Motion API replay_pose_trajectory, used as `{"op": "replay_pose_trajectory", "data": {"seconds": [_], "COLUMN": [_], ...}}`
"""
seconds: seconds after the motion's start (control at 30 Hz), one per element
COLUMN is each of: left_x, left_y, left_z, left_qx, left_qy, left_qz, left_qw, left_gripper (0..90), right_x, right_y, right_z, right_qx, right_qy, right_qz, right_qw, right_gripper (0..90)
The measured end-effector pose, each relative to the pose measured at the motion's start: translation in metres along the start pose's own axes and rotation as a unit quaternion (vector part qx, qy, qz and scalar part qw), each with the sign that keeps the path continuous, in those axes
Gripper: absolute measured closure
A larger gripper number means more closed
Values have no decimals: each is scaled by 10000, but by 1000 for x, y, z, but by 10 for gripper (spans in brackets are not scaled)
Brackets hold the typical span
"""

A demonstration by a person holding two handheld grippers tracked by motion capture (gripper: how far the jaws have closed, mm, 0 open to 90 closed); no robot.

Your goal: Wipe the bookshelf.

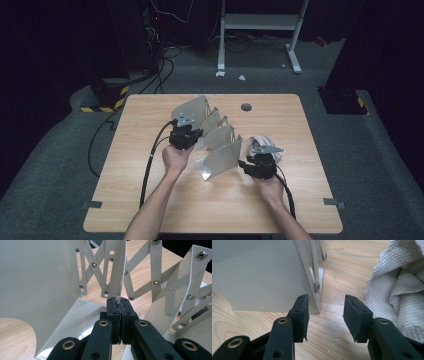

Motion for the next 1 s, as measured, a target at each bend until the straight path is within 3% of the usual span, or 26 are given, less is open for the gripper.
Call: {"op": "replay_pose_trajectory", "data": {"seconds": [0.1,0.23,0.4,0.67,1.0], "left_x": [-1,-4,-7,-13,-31], "left_y": [4,7,7,17,44], "left_z": [-2,-3,-5,-18,-36], "left_qx": [-131,-155,-58,-173,-407], "left_qy": [-30,-46,-46,58,46], "left_qz": [-63,-33,9,68,367], "left_qw": [9999,9999,10000,9998,9985], "left_gripper": [863,842,724,513,472], "right_x": [2,3,1,0,-1], "right_y": [1,1,2,4,7], "right_z": [-1,-2,-1,-1,0], "right_qx": [-2,17,-13,-19,-57], "right_qy": [12,37,6,10,-19], "right_qz": [19,20,28,42,69], "right_qw": [10000,10000,10000,10000,10000], "right_gripper": [553,551,550,548,549]}}
Point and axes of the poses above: each handheld gripper's, and its own axes: x roughly forward along the jaws, z roughly out of its top, y roughly to its left, the point moved 7 cm from there along x, roughly forward along the jaws, and after that the axes turned 9 degrees about y, right-handed, at the moved point
